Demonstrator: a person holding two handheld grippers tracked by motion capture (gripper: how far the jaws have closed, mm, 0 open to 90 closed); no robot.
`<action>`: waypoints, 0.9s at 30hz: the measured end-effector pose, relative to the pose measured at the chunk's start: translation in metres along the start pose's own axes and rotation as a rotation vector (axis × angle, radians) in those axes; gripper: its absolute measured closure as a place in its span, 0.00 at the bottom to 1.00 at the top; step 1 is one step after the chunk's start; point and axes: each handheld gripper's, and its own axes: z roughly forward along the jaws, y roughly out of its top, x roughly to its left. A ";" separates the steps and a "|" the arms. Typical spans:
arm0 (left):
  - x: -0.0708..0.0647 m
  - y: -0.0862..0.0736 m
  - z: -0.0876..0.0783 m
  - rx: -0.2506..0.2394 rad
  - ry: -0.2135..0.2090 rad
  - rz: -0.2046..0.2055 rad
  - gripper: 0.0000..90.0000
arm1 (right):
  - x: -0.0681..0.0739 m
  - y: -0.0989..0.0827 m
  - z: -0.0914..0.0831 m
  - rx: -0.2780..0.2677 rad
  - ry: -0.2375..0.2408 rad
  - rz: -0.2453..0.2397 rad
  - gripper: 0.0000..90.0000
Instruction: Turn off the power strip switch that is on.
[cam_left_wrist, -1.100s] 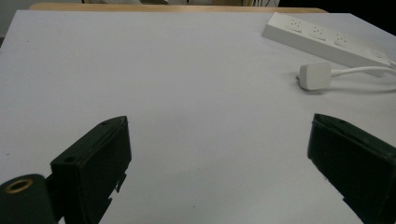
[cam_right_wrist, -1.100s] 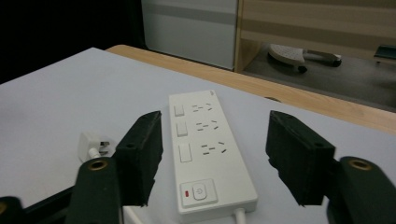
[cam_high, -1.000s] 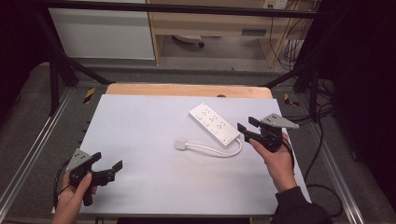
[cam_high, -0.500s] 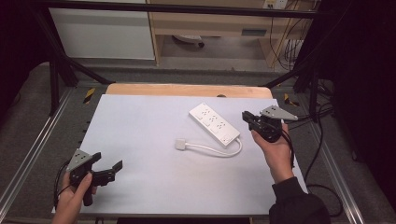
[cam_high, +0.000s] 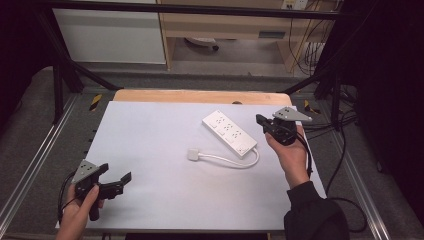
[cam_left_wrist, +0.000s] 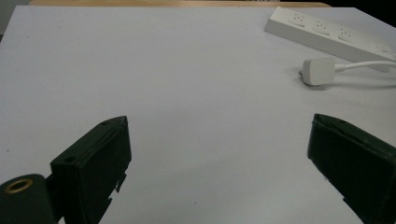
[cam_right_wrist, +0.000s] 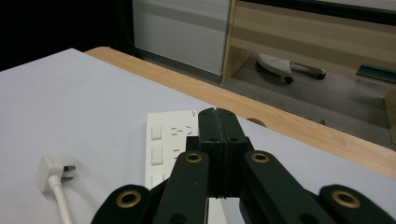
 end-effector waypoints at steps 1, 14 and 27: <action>0.000 0.000 0.000 0.000 0.000 -0.001 0.07 | 0.000 0.000 0.004 0.003 0.005 0.004 1.00; 0.000 0.000 0.001 0.006 0.006 0.000 0.07 | 0.003 0.003 0.031 0.041 0.044 0.045 1.00; 0.000 -0.001 0.001 0.011 0.007 0.004 0.07 | 0.007 0.002 0.050 0.061 0.083 0.074 1.00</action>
